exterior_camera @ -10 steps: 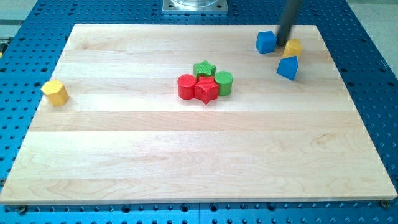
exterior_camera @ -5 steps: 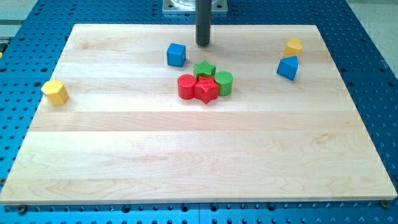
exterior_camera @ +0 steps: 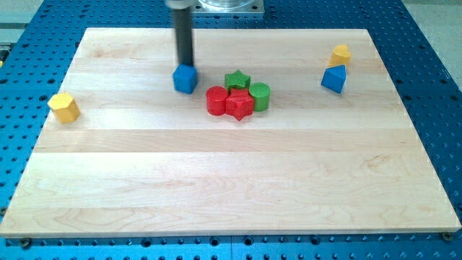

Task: Push the cube into the hexagon

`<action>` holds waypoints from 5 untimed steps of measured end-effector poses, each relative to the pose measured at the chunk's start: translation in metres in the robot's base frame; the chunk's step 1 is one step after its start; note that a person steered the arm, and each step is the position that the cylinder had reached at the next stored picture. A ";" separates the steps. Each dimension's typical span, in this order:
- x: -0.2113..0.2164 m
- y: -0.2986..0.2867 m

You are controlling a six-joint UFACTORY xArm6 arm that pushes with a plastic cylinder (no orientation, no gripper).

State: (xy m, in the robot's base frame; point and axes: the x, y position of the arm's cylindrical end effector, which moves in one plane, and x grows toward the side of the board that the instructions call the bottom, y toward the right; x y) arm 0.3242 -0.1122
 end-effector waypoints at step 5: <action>0.084 -0.043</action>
